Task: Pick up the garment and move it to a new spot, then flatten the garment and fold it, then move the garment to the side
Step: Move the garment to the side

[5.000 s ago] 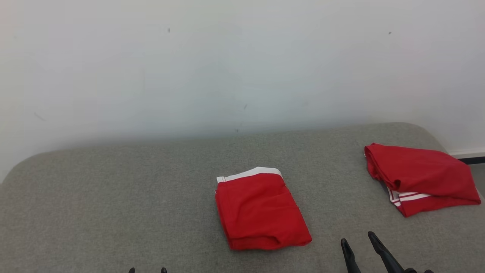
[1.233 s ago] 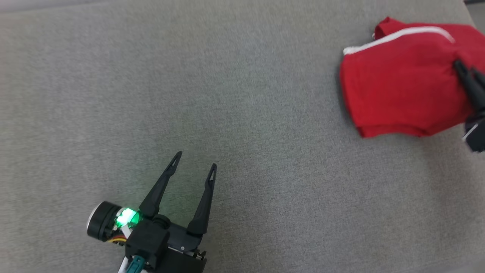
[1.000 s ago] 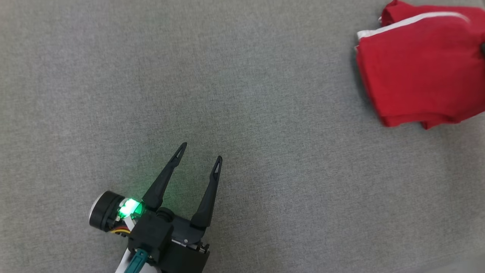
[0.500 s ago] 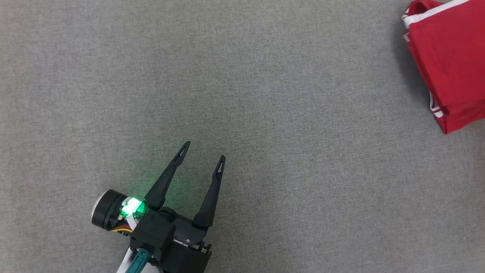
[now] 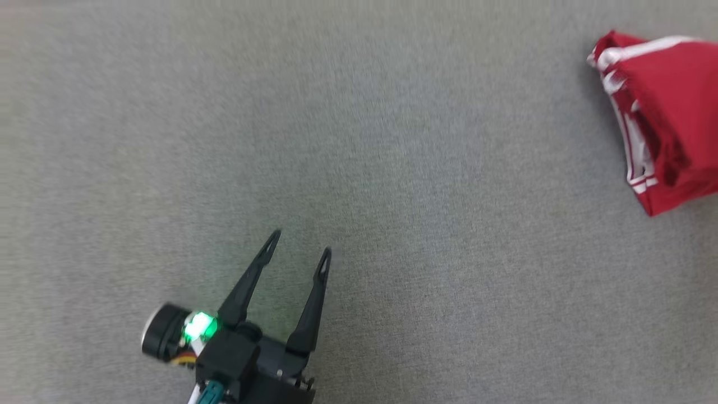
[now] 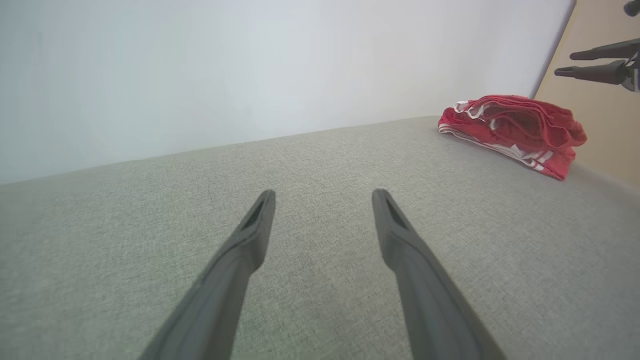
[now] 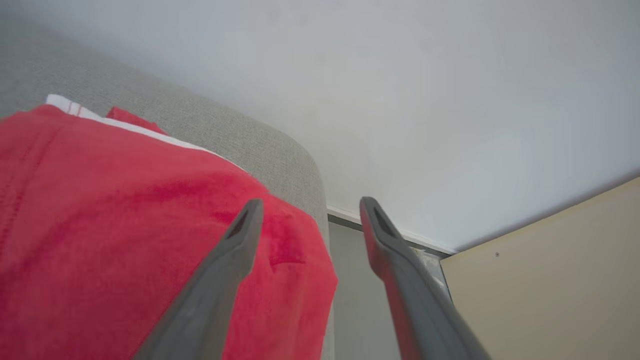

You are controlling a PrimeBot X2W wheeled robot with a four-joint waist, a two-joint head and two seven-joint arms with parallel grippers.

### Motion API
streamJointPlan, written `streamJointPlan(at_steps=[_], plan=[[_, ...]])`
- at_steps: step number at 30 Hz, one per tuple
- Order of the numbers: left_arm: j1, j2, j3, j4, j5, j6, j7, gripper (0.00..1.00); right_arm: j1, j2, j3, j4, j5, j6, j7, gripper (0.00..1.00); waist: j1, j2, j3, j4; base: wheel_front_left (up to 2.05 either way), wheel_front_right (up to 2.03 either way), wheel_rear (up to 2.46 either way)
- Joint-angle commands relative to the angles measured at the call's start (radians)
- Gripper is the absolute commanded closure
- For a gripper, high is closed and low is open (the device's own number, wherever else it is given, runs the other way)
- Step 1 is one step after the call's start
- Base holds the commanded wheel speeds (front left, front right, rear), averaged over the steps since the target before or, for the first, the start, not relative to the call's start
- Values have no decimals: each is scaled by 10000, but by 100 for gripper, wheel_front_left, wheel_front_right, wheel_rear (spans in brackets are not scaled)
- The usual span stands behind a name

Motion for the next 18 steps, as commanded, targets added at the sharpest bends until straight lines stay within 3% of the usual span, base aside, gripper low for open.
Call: streamJointPlan(at_steps=[1,7,13,18], plan=[[313,-73,54,53,-97,82,-22,0,307,375,-313,-45,-350,-27,-12,0,0,0,-875,258,0,0,0],[1054,-243,333,162,-544,361,-22,0,1836,1615,-1259,-904,-817,-28,-9,0,0,0,-2040,566,0,0,0],[1901,-380,891,517,-1073,861,-22,0,4145,2917,-2301,-2504,-1116,-28,-9,0,0,0,-3174,885,0,0,0],[2460,-427,1376,756,-1471,1072,-22,0,5888,4082,-3530,-4042,-2078,-28,-9,0,0,0,-3937,1052,0,0,0]])
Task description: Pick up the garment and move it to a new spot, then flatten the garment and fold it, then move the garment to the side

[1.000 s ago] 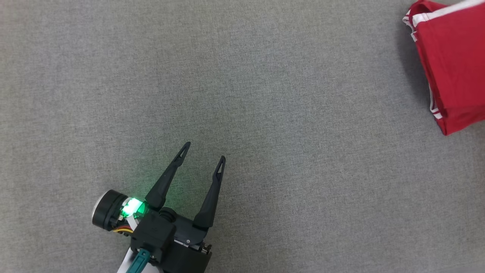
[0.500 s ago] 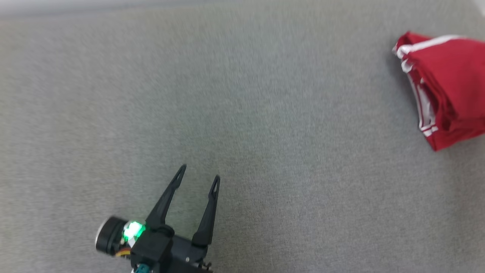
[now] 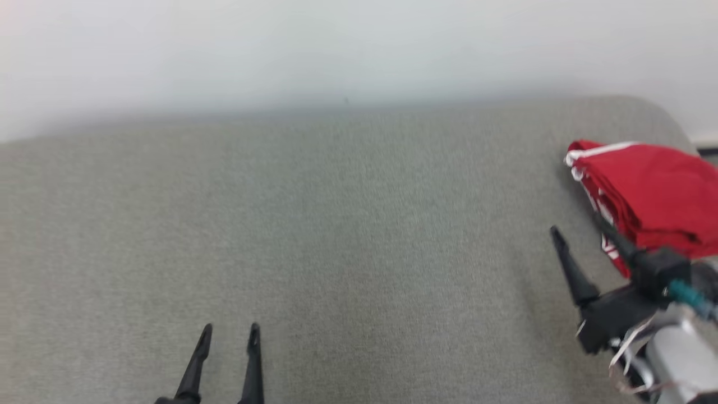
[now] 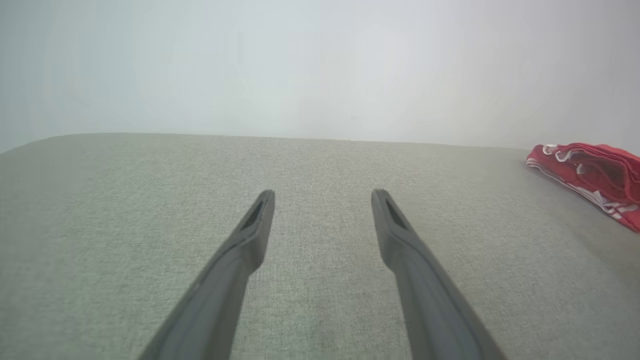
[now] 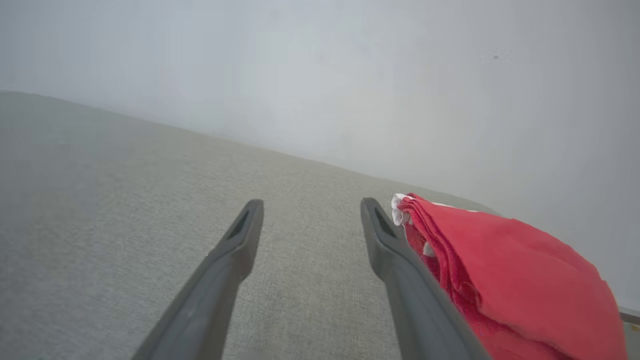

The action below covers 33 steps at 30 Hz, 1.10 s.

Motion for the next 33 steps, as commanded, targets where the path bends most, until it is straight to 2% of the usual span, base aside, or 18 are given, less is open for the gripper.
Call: streamJointPlan(at_steps=[1,7,12,18,30,31,33], plan=[[188,-38,93,-2,-138,-24,-21,0,344,190,-219,-203,-145,-28,-7,0,3,1,-920,400,0,0,0],[605,-52,382,-127,-146,-127,-22,0,2552,1843,-2221,-2526,-1413,-28,-5,0,3,1,-1416,631,0,0,0],[1147,-67,619,-350,30,-133,-21,0,4148,2886,-3156,-4070,-1728,-26,-6,0,3,1,-1757,766,0,0,0],[1698,-72,770,-456,346,-270,-21,0,5357,3490,-3549,-4687,-2091,-26,-4,0,3,1,-1986,830,0,0,0],[1905,-84,884,-352,644,-553,-21,0,5902,3700,-3515,-4725,-2229,-26,-6,0,3,1,-2152,912,0,0,0],[1808,-65,866,-351,563,-524,2,100,5842,3672,-3522,-4680,-2220,0,-2,100,3,1,-2153,912,0,0,0],[1863,-63,848,-178,554,-520,19,100,5885,3695,-3494,-4492,-2203,0,3,100,3,0,-2153,912,0,0,0]])
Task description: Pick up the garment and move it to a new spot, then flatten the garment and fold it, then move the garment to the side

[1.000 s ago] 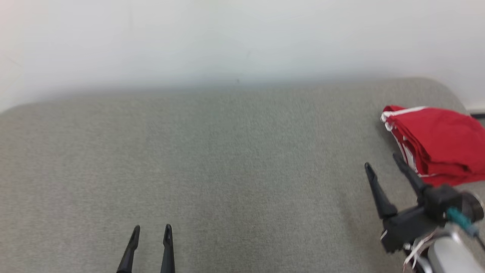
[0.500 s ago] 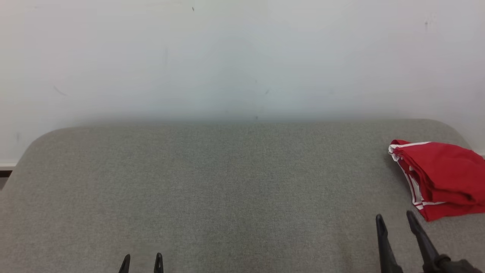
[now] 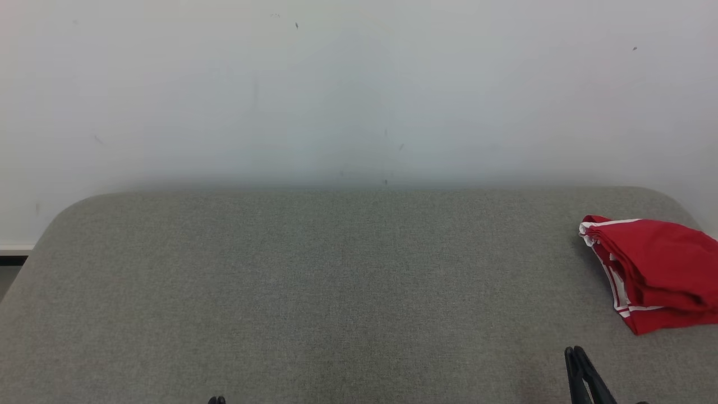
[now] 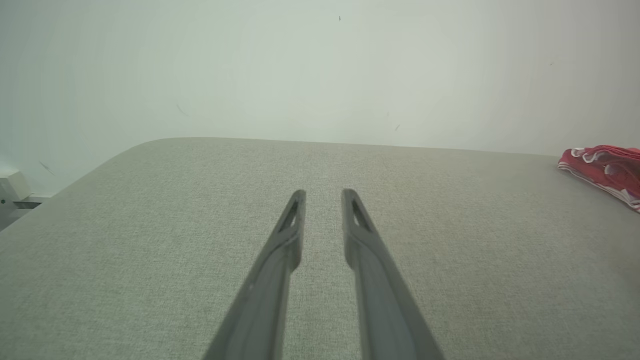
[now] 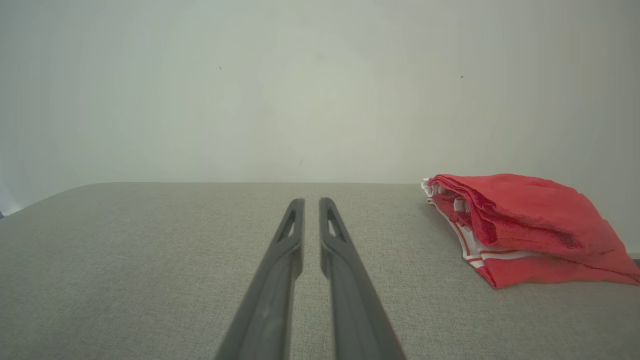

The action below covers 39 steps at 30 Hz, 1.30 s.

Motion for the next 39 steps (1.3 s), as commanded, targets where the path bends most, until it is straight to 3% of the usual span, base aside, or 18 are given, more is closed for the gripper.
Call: streamJointPlan(at_steps=[1,21,39], plan=[[12,0,-9,15,-64,-5,12,100,7,5,4,32,64,0,9,100,0,0,3,-1,0,0,0],[-793,125,148,420,-4066,-231,702,100,-520,18,-350,351,4062,-3,964,100,0,0,199,-44,0,0,0],[-1359,150,344,619,-6832,-394,1265,100,-922,100,-700,532,6828,-6,1722,100,0,0,373,-83,0,0,0]])
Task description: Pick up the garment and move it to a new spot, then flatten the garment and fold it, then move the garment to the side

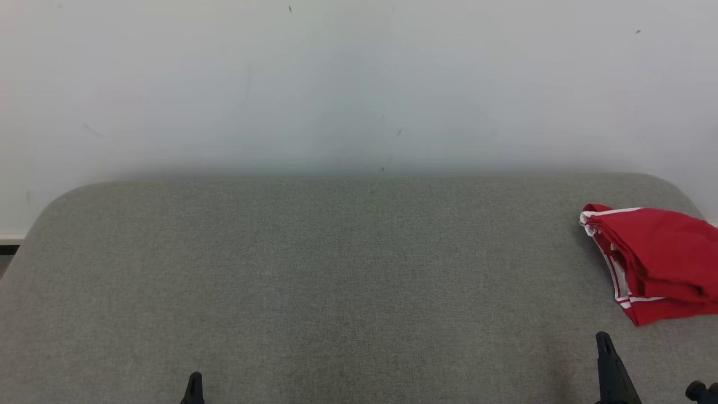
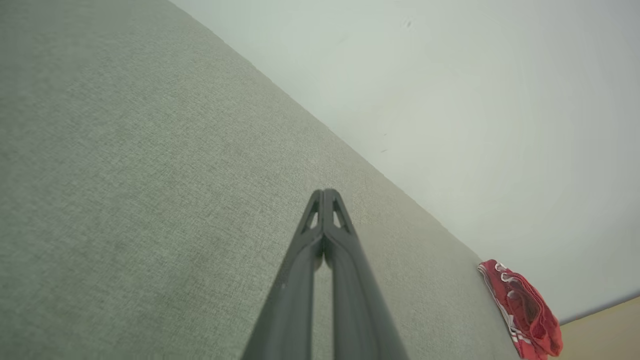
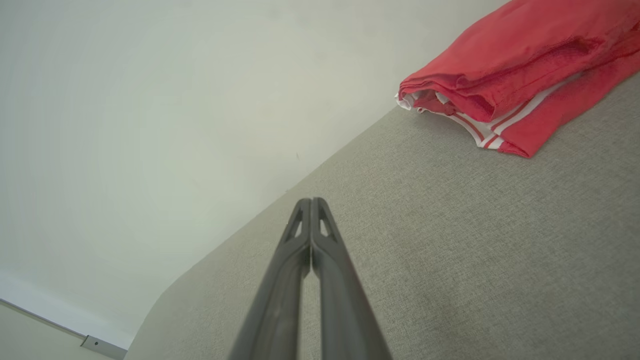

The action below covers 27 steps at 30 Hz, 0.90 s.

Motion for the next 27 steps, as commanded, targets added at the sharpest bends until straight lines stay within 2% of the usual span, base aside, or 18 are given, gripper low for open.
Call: streamJointPlan(at_steps=[1,27], plan=[[-285,44,44,-81,-233,-41,41,100,-209,-3,-69,-99,263,-6,44,100,-1,0,8,-2,0,0,0],[-930,12,342,176,-3385,-234,759,100,-690,152,-550,126,3392,-11,991,100,-1,0,260,-58,0,0,0]])
